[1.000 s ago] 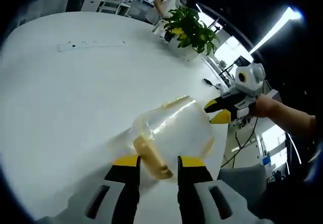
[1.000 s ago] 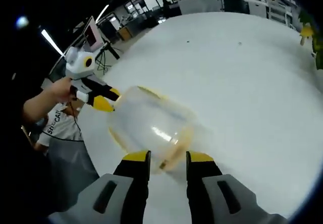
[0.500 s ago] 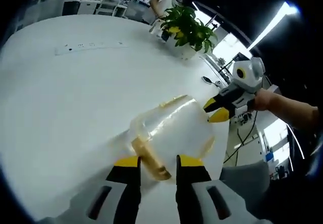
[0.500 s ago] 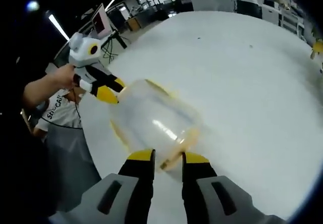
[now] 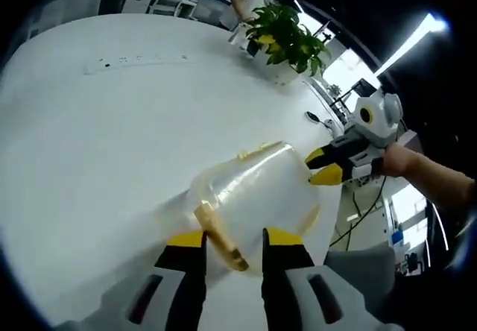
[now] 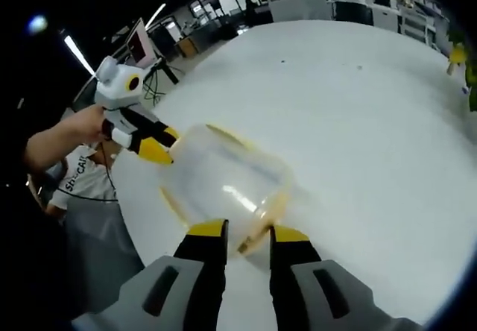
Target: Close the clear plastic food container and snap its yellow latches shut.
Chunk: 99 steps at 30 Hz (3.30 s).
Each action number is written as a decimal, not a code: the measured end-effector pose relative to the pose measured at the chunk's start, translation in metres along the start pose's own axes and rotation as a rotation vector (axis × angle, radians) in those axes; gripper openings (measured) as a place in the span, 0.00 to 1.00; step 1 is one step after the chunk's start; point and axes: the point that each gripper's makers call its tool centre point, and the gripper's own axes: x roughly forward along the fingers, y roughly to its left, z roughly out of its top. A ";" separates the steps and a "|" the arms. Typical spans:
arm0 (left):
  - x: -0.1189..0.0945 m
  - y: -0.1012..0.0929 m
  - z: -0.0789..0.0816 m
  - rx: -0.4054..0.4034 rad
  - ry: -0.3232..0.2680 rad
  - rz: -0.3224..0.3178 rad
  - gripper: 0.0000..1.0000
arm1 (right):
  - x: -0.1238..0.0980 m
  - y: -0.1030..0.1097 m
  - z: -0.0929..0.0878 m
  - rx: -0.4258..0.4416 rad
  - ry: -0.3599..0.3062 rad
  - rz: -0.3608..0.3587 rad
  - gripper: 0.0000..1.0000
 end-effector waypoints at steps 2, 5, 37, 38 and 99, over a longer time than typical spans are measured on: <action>0.000 -0.001 0.000 0.002 -0.004 0.006 0.22 | 0.000 0.000 0.000 -0.002 0.004 -0.006 0.18; 0.000 -0.002 -0.002 0.006 -0.018 0.019 0.23 | 0.001 0.000 0.000 -0.003 0.011 -0.014 0.18; -0.004 -0.029 0.009 0.621 -0.015 0.334 0.11 | 0.000 -0.001 0.010 -0.478 -0.079 -0.021 0.25; -0.004 -0.029 0.011 0.665 0.002 0.366 0.09 | 0.000 0.000 0.009 -0.514 -0.081 -0.009 0.24; 0.036 -0.077 0.003 0.885 0.153 0.249 0.34 | 0.046 0.039 0.059 -0.744 -0.130 0.222 0.36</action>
